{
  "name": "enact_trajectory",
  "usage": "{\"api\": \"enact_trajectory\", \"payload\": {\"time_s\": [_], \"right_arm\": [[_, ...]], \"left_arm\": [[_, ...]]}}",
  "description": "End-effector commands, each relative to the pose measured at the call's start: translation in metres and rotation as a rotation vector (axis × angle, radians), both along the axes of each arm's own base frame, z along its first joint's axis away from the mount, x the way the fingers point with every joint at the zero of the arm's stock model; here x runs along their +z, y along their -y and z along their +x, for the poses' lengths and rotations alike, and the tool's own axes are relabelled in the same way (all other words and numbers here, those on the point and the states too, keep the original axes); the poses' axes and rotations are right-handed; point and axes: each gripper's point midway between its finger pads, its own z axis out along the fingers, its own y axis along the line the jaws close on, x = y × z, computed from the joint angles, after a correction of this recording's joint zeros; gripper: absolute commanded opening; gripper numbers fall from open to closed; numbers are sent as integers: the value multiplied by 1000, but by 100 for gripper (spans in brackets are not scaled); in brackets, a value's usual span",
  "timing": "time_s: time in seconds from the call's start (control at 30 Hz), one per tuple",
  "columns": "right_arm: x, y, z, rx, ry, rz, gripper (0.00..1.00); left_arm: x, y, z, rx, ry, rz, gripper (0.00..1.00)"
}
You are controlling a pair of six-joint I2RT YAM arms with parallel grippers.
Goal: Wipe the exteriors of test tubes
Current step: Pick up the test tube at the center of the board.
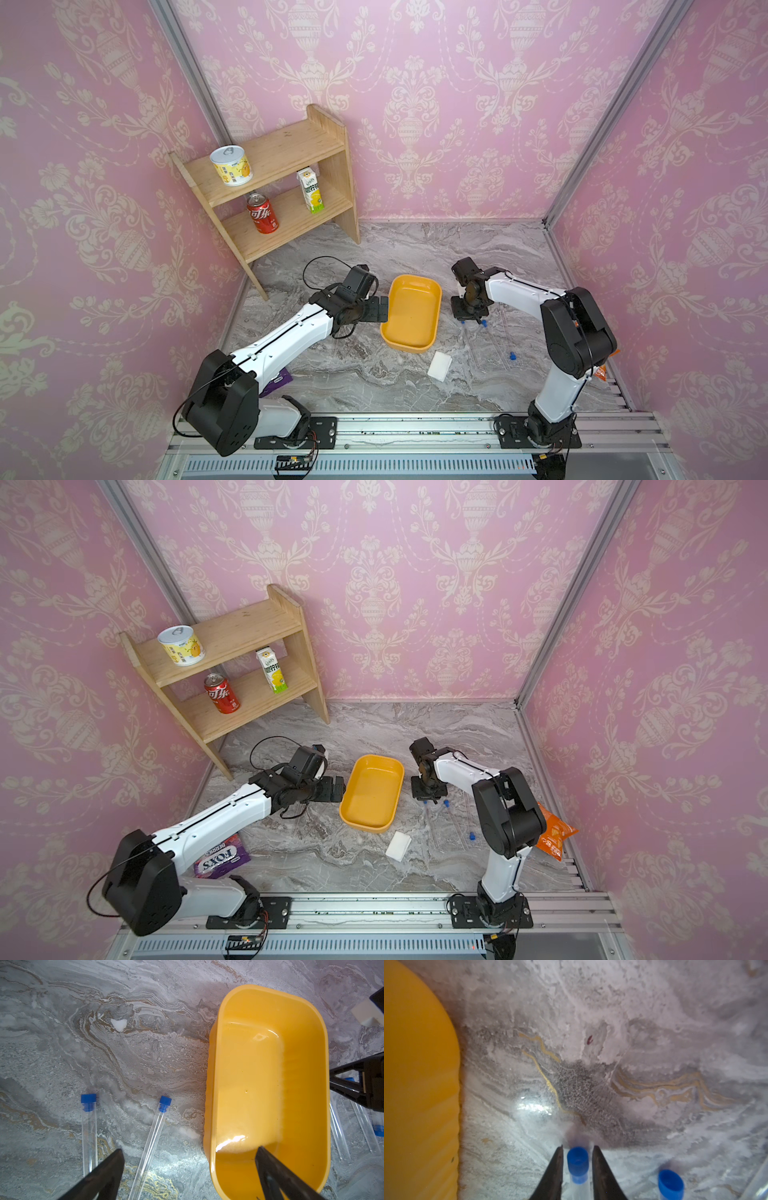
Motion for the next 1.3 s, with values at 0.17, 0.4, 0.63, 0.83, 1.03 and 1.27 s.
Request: {"api": "enact_trajectory", "payload": {"time_s": [0.17,0.4,0.63,0.83,1.03,1.27], "right_arm": [[-16,2,-12,-8,-50,-22,26],[-19,2,-13,-10,-56,-27,20],[-16,3,-15,-6,-61,-38,15],[-8,4,-15,2,-58,-44,12],[8,4,-15,11,-52,-36,11],[51,10,-6,-6,5,27,10]], "left_arm": [[6,1,1,-14,6,18,99],[7,2,1,-17,7,18,99],[11,8,-2,-41,7,11,99],[24,37,-20,-164,31,9,99],[38,58,-40,-243,69,13,99],[40,80,-59,-321,88,9,99]]}}
